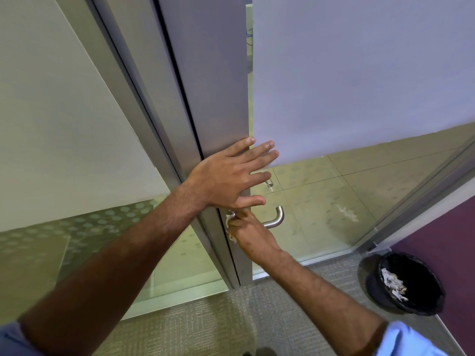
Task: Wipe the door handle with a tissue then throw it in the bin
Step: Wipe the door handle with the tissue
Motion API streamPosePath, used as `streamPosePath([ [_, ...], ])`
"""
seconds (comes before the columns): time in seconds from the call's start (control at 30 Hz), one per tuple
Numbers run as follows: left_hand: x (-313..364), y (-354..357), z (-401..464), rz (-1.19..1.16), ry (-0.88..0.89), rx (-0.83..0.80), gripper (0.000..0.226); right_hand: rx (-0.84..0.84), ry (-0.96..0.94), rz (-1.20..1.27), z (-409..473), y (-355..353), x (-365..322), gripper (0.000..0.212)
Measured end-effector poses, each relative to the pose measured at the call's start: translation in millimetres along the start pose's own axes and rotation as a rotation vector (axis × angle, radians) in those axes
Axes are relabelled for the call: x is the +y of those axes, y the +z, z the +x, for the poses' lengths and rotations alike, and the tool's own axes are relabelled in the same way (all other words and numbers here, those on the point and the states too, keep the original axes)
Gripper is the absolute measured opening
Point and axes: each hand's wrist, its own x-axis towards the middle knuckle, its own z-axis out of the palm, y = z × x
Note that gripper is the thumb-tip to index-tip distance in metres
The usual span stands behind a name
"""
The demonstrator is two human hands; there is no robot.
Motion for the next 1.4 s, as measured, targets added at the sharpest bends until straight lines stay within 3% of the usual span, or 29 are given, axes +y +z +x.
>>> streamPosePath([
  [0.2,0.4,0.6,-0.8,-0.009,-0.012,0.030,0.064,0.097,-0.123,0.004,-53.9,-3.3,39.7,0.021],
  [0.37,0.1,5.3,-1.1,0.024,-0.018,0.054,0.064,0.471,0.361,0.275,-81.1,-12.7,67.6,0.013],
  [0.47,-0.5,9.7,-2.3,0.079,0.004,0.037,0.062,0.597,0.507,0.399,-64.9,-22.5,82.5,0.010],
  [0.6,-1.1,16.1,-2.6,0.157,0.022,0.039,0.058,0.575,0.548,0.504,-45.4,-29.9,92.9,0.012],
  [0.77,-0.2,24.3,-1.4,0.298,-0.018,0.100,0.041,0.258,0.644,0.662,-33.7,-29.9,110.1,0.014],
  [0.83,0.1,26.2,-1.0,0.315,-0.030,0.102,0.040,0.264,0.689,0.758,-36.8,-28.2,116.6,0.012],
  [1.03,-0.5,27.0,-1.5,0.301,-0.043,0.078,0.042,0.419,0.916,1.235,-67.3,0.9,98.7,0.015],
  [1.2,-0.7,27.2,-0.5,0.264,-0.051,0.072,0.045,0.615,1.159,1.918,-71.4,22.7,44.1,0.016],
  [1.3,-0.6,27.0,-0.5,0.258,-0.053,0.085,0.041,0.575,1.139,2.123,-61.0,33.9,5.7,0.021],
  [1.4,-0.2,27.7,-0.3,0.257,-0.053,0.089,0.038,0.522,0.977,2.343,-41.5,38.7,-14.1,0.030],
])
